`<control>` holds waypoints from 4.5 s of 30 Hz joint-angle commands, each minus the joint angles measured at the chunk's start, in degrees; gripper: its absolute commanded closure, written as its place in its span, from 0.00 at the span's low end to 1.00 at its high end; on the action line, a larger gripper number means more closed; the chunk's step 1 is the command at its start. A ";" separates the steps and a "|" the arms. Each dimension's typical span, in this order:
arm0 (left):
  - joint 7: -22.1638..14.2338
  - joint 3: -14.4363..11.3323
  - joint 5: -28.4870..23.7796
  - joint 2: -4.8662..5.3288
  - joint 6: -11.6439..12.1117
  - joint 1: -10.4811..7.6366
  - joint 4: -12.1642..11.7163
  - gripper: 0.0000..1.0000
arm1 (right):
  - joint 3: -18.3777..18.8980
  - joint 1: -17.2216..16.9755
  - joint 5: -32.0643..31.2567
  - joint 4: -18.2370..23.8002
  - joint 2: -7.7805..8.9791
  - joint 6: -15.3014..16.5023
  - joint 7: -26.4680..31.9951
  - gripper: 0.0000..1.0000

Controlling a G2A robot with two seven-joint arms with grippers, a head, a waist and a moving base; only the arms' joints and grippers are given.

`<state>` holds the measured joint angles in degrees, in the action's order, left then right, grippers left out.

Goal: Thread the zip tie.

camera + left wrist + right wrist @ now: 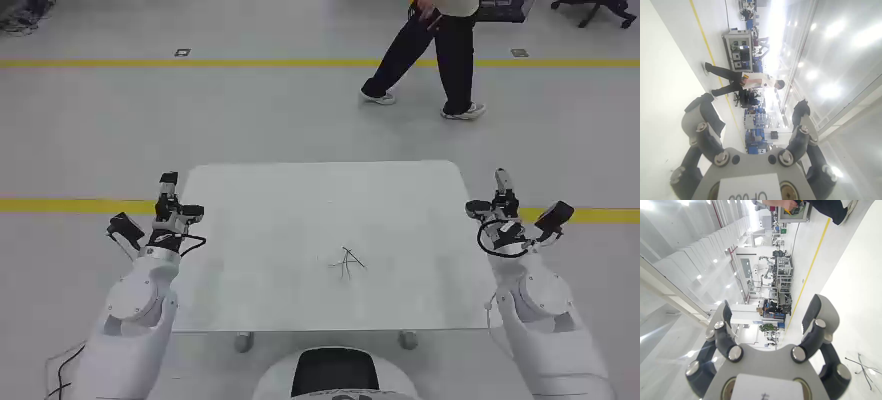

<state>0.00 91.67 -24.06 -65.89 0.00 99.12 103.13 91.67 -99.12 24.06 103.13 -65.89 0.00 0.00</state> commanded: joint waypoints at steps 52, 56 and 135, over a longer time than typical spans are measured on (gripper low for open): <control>0.00 0.00 0.00 0.00 0.00 0.00 0.00 0.00 | -15.10 8.42 -40.91 3.21 2.04 -15.30 34.64 0.00; 0.00 0.00 0.00 0.00 0.00 0.00 0.00 0.00 | -17.03 9.84 -43.42 1.77 2.11 -16.46 37.84 0.00; 0.00 0.00 0.00 0.00 0.00 0.00 0.00 0.00 | -36.96 32.43 -79.39 -15.56 -10.33 -19.48 62.28 0.00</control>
<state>0.00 91.67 -24.06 -65.89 0.00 99.12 103.13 55.25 -67.06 -55.31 88.29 -75.96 -19.48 62.40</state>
